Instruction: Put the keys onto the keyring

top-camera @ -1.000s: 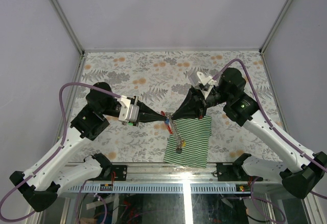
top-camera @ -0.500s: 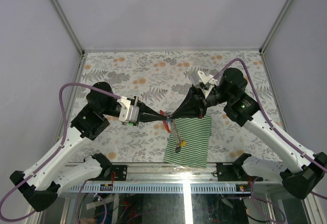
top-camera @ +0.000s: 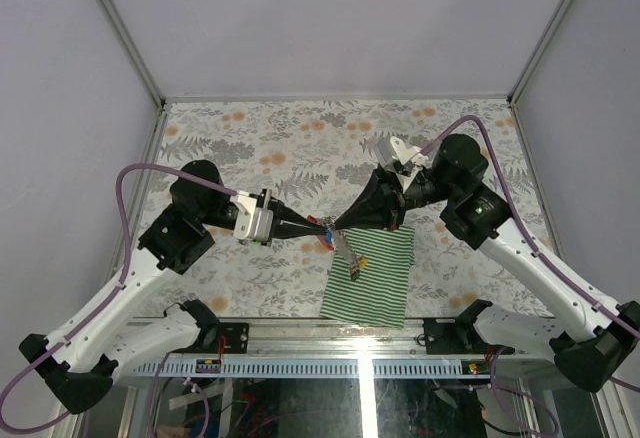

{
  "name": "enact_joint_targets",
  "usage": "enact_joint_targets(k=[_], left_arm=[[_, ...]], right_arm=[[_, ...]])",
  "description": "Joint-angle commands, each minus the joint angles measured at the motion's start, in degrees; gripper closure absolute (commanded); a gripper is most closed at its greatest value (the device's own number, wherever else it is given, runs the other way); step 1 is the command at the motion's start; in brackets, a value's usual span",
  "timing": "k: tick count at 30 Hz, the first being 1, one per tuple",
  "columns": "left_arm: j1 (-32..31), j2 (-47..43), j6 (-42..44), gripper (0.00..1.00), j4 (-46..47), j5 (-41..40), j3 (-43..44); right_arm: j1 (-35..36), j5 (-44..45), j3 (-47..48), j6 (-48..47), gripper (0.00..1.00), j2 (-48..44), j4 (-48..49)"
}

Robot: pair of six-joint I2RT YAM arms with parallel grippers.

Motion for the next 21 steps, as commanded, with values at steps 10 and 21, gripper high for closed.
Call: enact_joint_targets(k=[10, 21], left_arm=[[0.1, 0.5, 0.5, 1.0, -3.1, 1.7, -0.1], [0.1, -2.1, -3.7, 1.0, 7.0, 0.4, -4.5]], right_arm=[[0.1, 1.8, 0.3, 5.0, 1.0, -3.5, 13.1], [0.1, 3.7, -2.7, 11.0, 1.0, -3.9, 22.6]])
